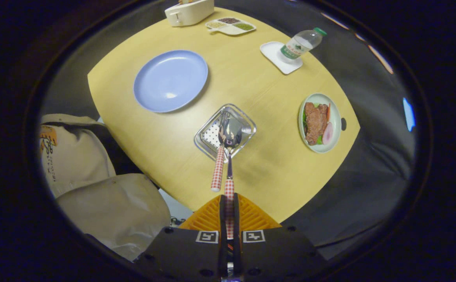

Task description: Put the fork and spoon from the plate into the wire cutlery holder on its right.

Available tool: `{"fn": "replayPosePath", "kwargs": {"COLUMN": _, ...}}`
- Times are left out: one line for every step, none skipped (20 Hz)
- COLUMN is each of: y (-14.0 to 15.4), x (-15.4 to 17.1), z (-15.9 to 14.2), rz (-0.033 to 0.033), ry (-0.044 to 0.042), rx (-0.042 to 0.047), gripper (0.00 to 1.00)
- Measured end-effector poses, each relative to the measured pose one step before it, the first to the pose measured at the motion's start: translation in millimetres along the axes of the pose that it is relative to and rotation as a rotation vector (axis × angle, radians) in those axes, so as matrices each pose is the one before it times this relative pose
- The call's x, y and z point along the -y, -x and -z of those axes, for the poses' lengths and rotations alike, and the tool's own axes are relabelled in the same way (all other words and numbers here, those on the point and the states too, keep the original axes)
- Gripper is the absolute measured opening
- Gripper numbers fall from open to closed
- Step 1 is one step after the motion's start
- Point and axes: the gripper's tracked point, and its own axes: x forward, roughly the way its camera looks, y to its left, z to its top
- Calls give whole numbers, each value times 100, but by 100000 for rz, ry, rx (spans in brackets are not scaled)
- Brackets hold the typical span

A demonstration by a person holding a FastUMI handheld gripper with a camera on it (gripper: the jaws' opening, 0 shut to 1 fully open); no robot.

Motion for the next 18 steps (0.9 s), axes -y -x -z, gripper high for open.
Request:
{"fn": "replayPosePath", "kwargs": {"y": -344, "x": 21, "z": -200, "rz": -788, "ry": 1742, "rx": -2439, "gripper": 9}}
{"fn": "replayPosePath", "kwargs": {"y": -268, "x": 131, "z": -234, "rz": -198, "ry": 1576, "rx": -2167, "gripper": 9}}
{"fn": "replayPosePath", "kwargs": {"y": -373, "x": -27, "z": -10, "rz": -472, "ry": 1603, "rx": -2508, "gripper": 9}}
{"fn": "replayPosePath", "kwargs": {"y": -314, "x": 29, "z": -228, "rz": -179, "ry": 1225, "rx": -2155, "gripper": 9}}
{"fn": "replayPosePath", "kwargs": {"y": -293, "x": 114, "z": -132, "rz": -329, "ry": 1020, "rx": -2365, "gripper": 9}}
{"fn": "replayPosePath", "kwargs": {"y": -293, "x": 72, "z": -320, "rz": -260, "ry": 455, "rx": -1797, "gripper": 8}}
{"fn": "replayPosePath", "kwargs": {"y": -268, "x": -27, "z": -163, "rz": -724, "ry": -138, "rx": -1909, "gripper": 8}}
{"fn": "replayPosePath", "kwargs": {"y": -77, "x": 22, "z": -253, "rz": -768, "ry": -90, "rx": -1685, "gripper": 8}}
{"fn": "replayPosePath", "kwargs": {"y": -231, "x": 52, "z": -198, "rz": -647, "ry": 149, "rx": -1574, "gripper": 8}}
{"fn": "replayPosePath", "kwargs": {"y": -93, "x": 88, "z": -96, "rz": -419, "ry": 191, "rx": -1388, "gripper": 8}}
{"fn": "replayPosePath", "kwargs": {"y": -49, "x": -103, "z": -428, "rz": 1, "ry": 28, "rx": -822, "gripper": 8}}
{"fn": "replayPosePath", "kwargs": {"y": 6, "x": 65, "z": -343, "rz": 288, "ry": -113, "rx": -748, "gripper": 8}}
{"fn": "replayPosePath", "kwargs": {"y": -37, "x": 60, "z": -172, "rz": 17, "ry": -284, "rx": -635, "gripper": 8}}
{"fn": "replayPosePath", "kwargs": {"y": -217, "x": -48, "z": -220, "rz": -554, "ry": -336, "rx": -1035, "gripper": 8}}
{"fn": "replayPosePath", "kwargs": {"y": -122, "x": 37, "z": -333, "rz": -195, "ry": -527, "rx": -796, "gripper": 9}}
{"fn": "replayPosePath", "kwargs": {"y": -42, "x": 76, "z": -193, "rz": 86, "ry": -539, "rx": -282, "gripper": 10}}
{"fn": "replayPosePath", "kwargs": {"y": -204, "x": 87, "z": 38, "rz": 246, "ry": -626, "rx": -184, "gripper": 10}}
{"fn": "replayPosePath", "kwargs": {"y": -170, "x": 147, "z": -423, "rz": 248, "ry": -382, "rx": 600, "gripper": 11}}
